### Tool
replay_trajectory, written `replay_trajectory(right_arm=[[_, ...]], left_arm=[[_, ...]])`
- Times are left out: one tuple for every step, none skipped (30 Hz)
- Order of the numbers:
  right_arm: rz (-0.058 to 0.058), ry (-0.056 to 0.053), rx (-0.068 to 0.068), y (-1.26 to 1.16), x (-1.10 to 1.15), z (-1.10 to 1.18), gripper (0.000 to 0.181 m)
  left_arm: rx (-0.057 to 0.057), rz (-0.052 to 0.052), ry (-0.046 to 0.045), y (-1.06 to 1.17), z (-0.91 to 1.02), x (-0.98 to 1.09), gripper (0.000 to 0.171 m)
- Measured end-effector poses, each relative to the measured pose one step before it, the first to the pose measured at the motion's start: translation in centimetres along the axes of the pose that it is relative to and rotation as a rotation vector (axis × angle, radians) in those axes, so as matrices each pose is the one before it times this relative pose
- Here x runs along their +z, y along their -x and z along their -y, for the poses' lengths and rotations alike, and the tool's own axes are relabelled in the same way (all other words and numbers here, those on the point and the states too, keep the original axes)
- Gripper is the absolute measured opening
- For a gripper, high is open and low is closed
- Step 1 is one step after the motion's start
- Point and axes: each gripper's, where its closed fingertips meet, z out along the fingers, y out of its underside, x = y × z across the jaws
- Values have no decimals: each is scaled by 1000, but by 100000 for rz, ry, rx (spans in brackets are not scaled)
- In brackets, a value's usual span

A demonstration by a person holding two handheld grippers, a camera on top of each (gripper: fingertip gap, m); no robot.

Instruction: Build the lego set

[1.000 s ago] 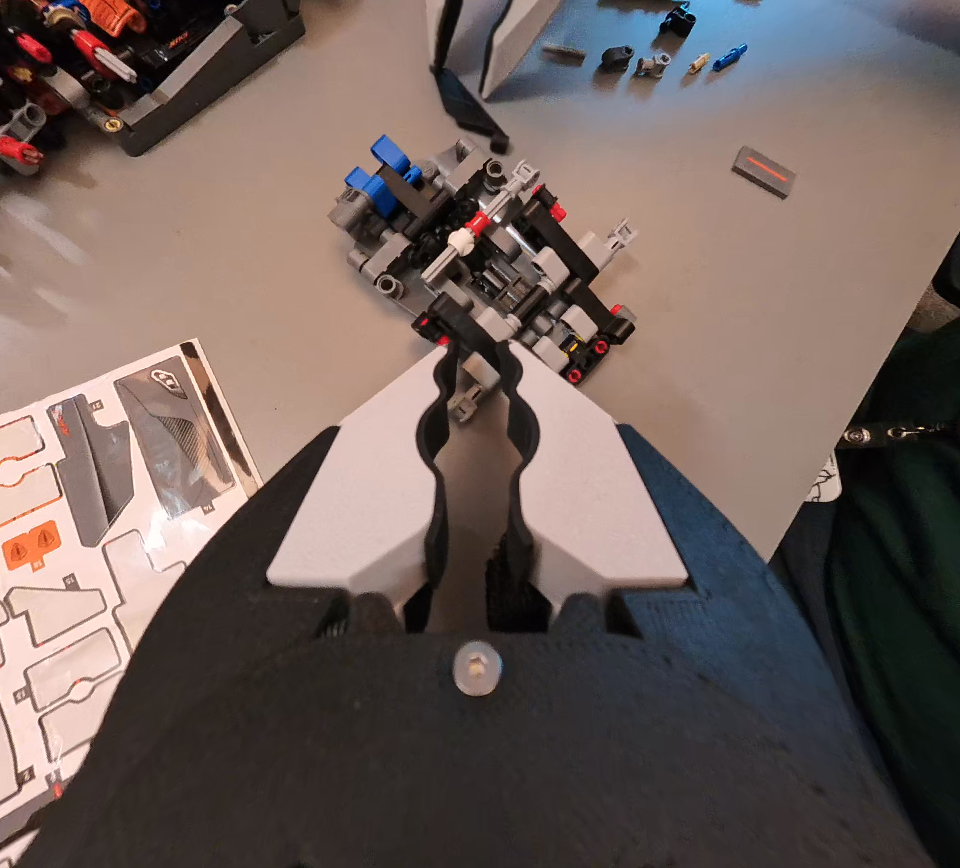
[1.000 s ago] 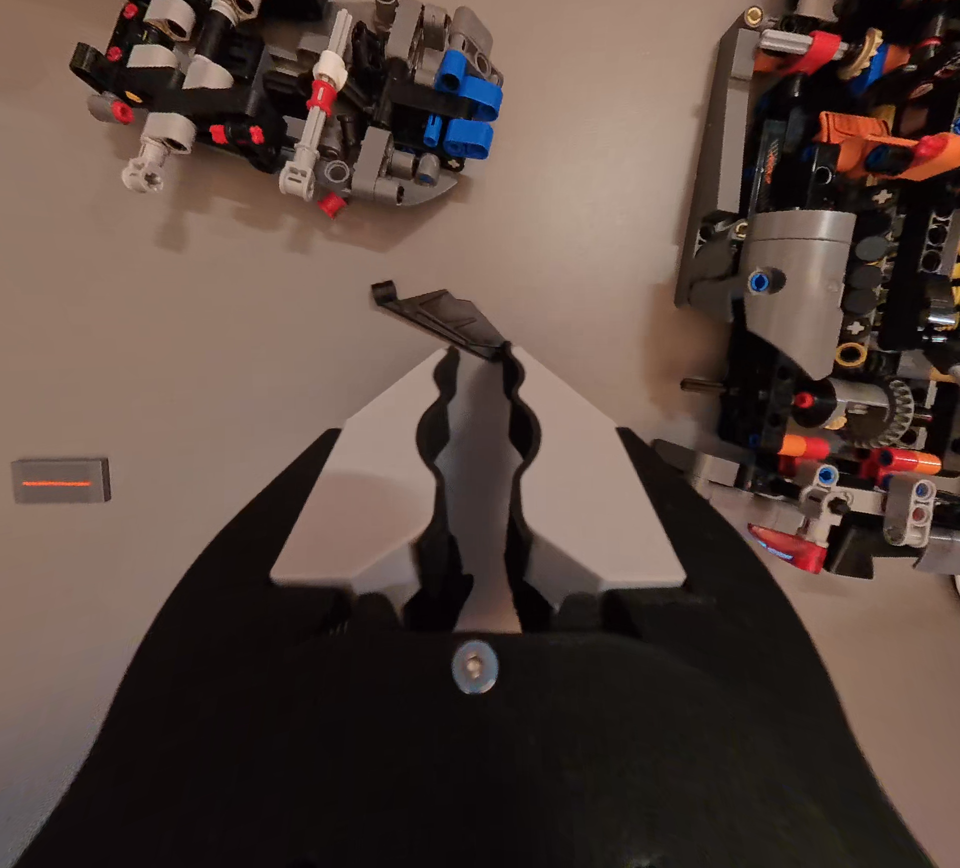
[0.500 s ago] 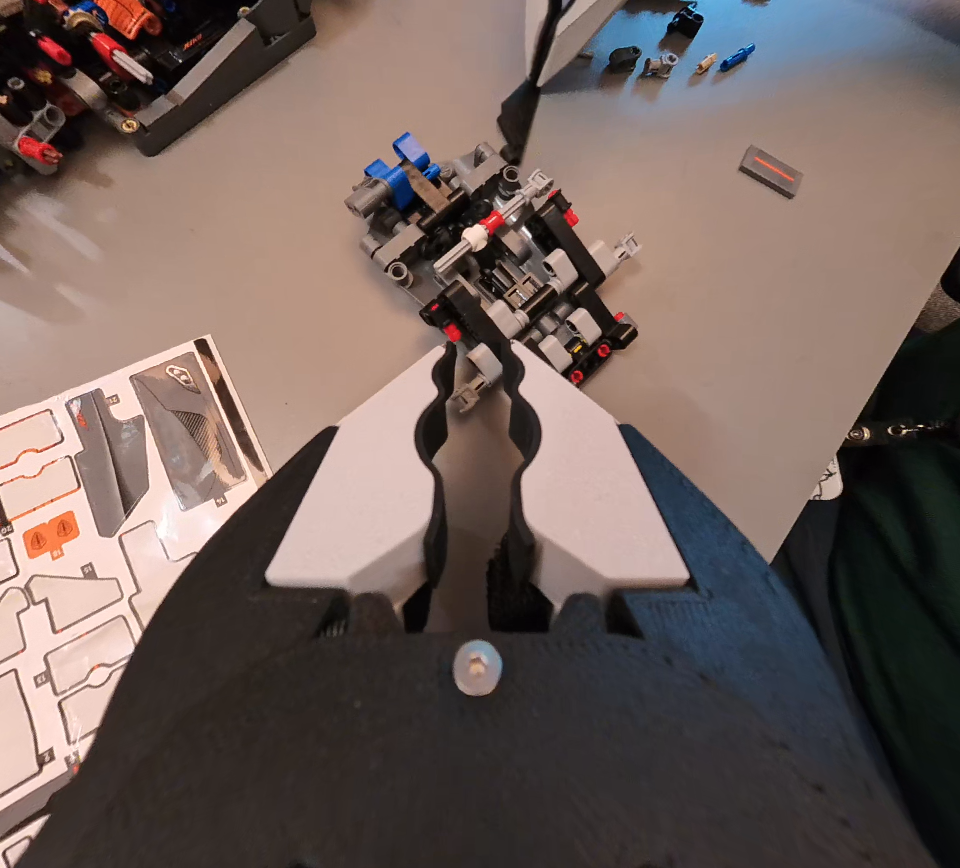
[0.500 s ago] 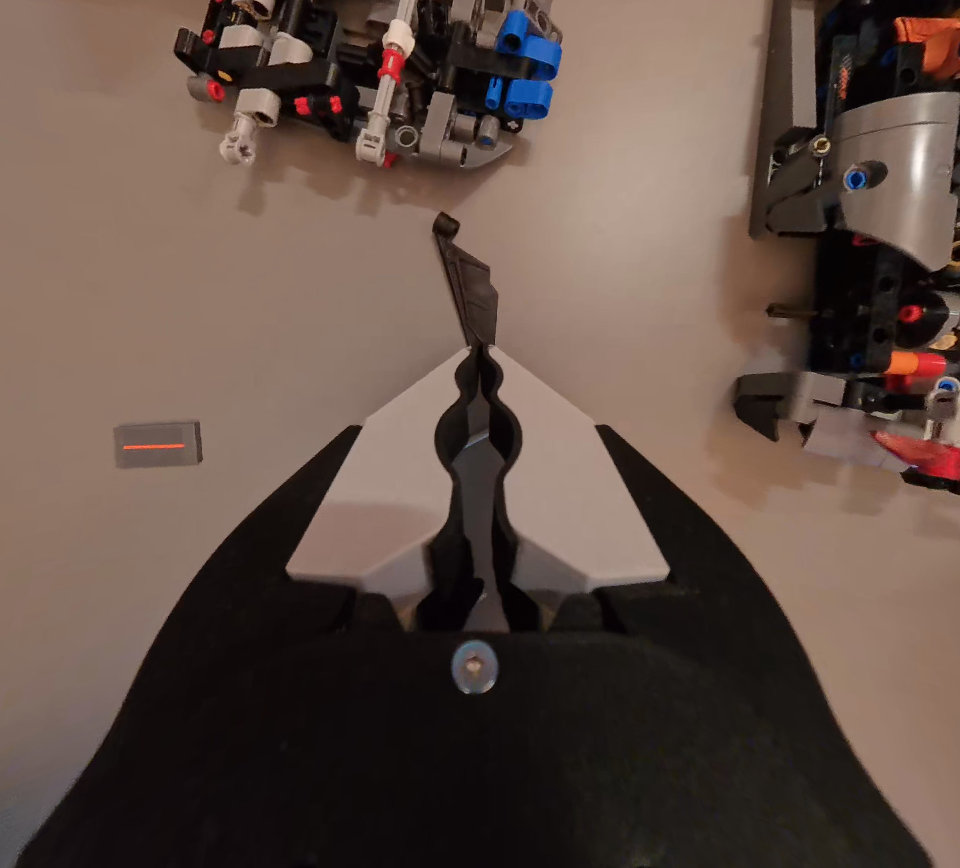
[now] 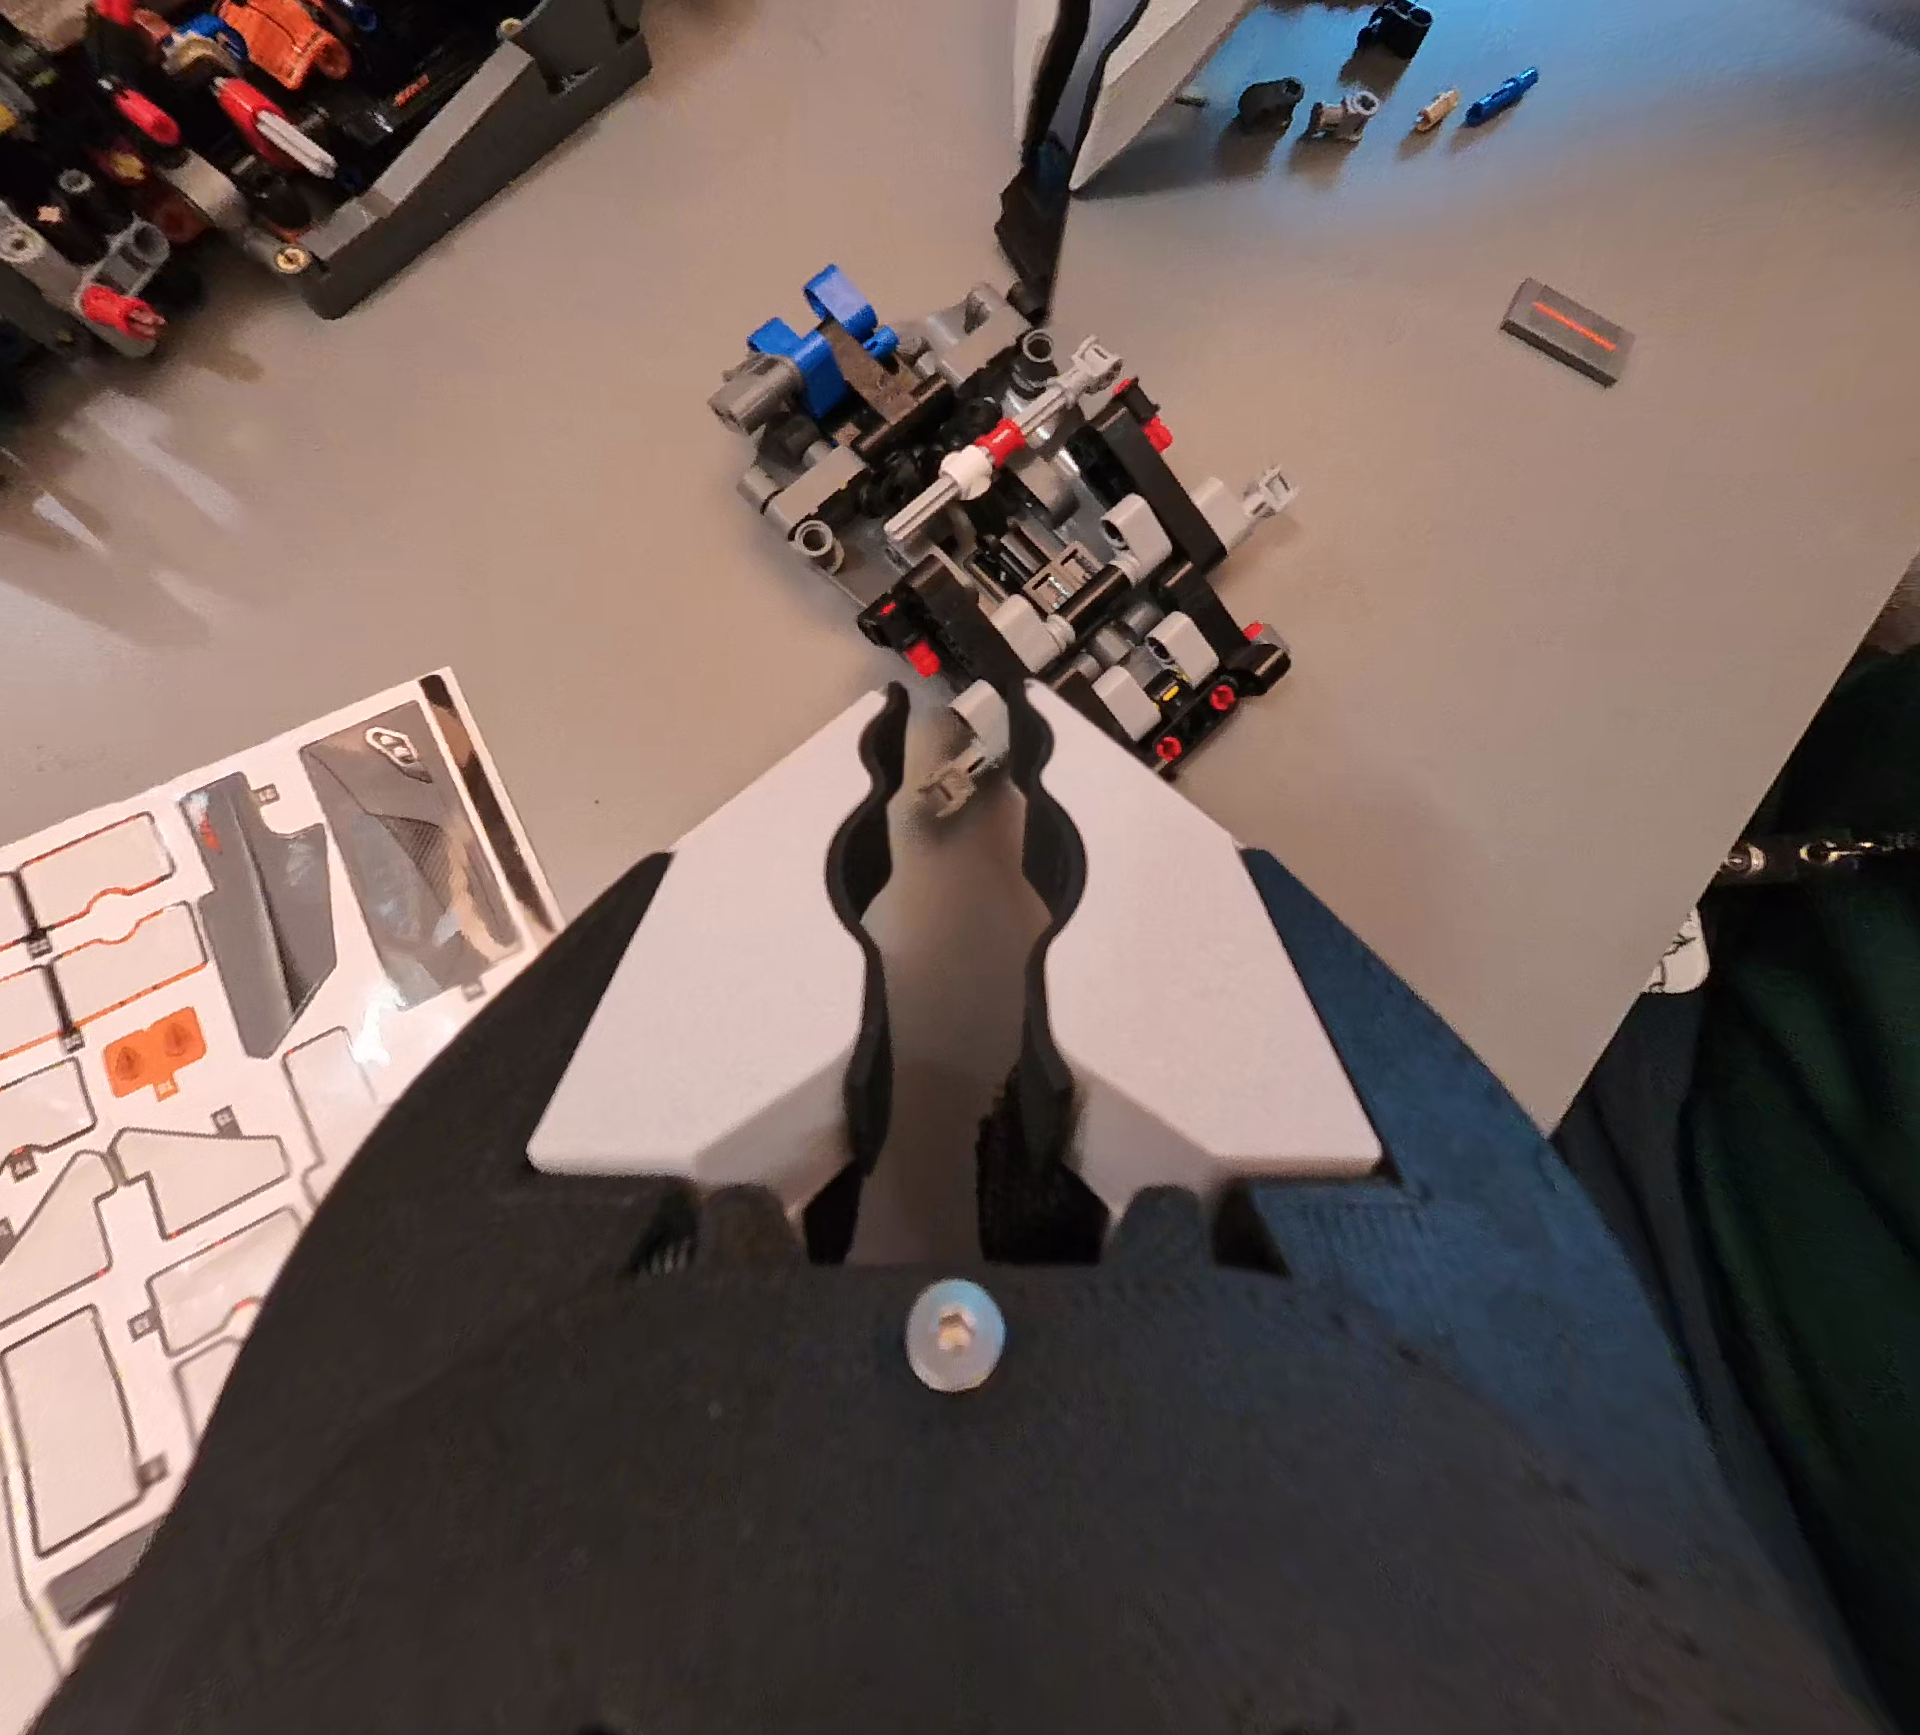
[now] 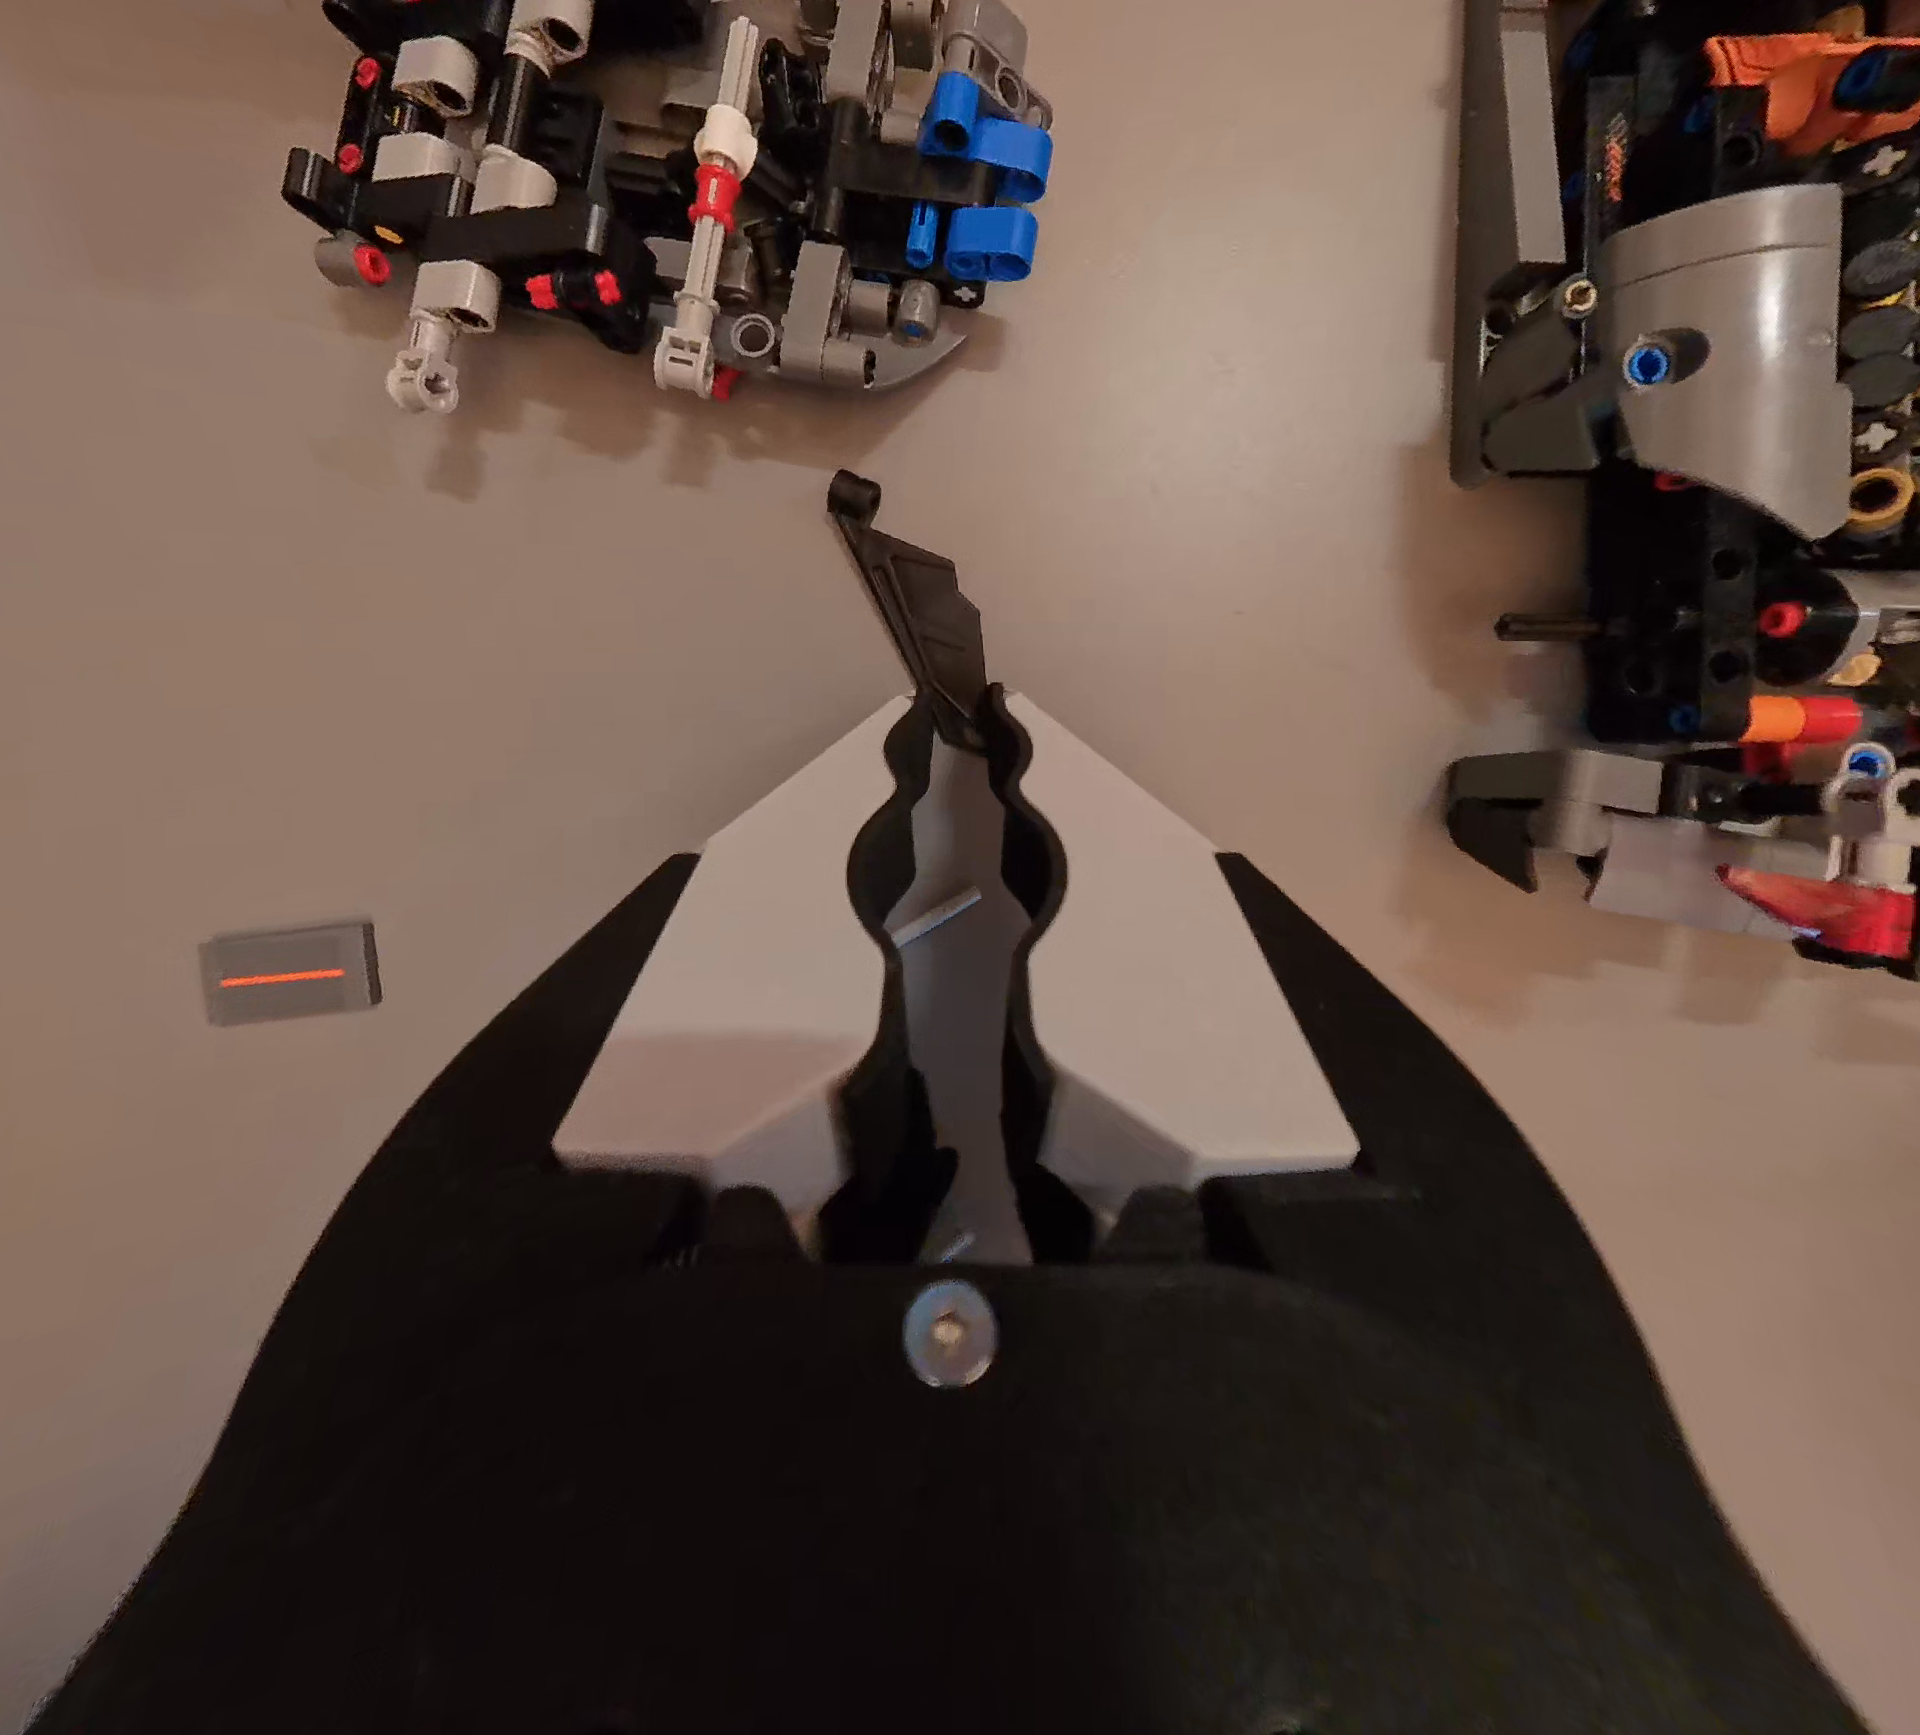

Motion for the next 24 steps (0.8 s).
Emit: replay_trajectory(right_arm=[[42, -404, 971, 73, -23, -22, 8], [-133, -328, 605, 69, -18, -19, 7], [-306, -186, 124, 94, -17, -26, 7], [-270, -83, 167, 99, -26, -24, 7], [-100, -61, 485, 123, -18, -30, 7], [-64, -40, 519, 130, -28, -28, 7], [-195, -14, 347, 119, -15, -29, 7], [-43, 55, 308, 134, -41, -52, 7], [137, -59, 349, 160, -25, -24, 7], [136, -608, 344, 168, -60, 50, 4], [292, -1587, 256, 191, -173, 206, 0], [267, -1016, 361, 164, -192, 127, 0], [-257, 617, 99, 84, -94, -131, 0], [-931, 785, -302, 24, -33, -158, 0], [-271, 12, -155, 120, -62, -29, 0], [200, 23, 203, 144, -51, -27, 0], [-212, 79, 154, 68, -23, -59, 0], [-72, -326, -40, 63, -21, -5, 0], [828, -566, -105, 193, -8, 24, 1], [957, -255, 93, 168, -16, 21, 5], [254, 172, -33, 1, -8, 1, 9], [250, 487, -538, -18, 5, 6, 16], [780, 615, -844, 32, 32, 24, 21], [1164, 559, -797, 51, 54, 62, 25]], left_arm=[[322, 708, -319, 193, 105, -99, 18], [198, 170, -613, 97, 173, -105, 18], [93, 35, -571, 80, 176, -100, 18], [199, 358, -323, 114, 132, -82, 18], [306, 571, -280, 144, 110, -57, 18], [159, 124, -169, 72, 86, -29, 19], [125, 14, -55, 58, 35, -16, 19], [137, 102, 43, 73, 6, 5, 19], [148, 63, 159, 49, -20, 17, 19], [240, -42, 89, 12, -27, 7, 20], [171, -10, -129, -9, 9, 16, 20], [24, 26, -273, -24, 29, -3, 20], [102, -127, -110, -60, 3, 14, 20], [209, -78, 36, -65, -27, 25, 20], [196, -31, 99, -60, -29, 28, 20], [113, -145, 189, -60, -54, 35, 20], [50, -128, 239, -62, -68, 39, 20], [39, 82, 212, -24, -56, 34, 20], [-7, 150, 179, 3, -55, 1, 20], [-34, -45, 90, -37, -36, 0, 20], [-6, -61, 9, -36, -32, -16, 20], [-9, 196, 83, 8, -27, -20, 20], [28, 192, 133, 11, -41, -17, 20], [-47, 59, 99, 6, -28, -21, 20]])
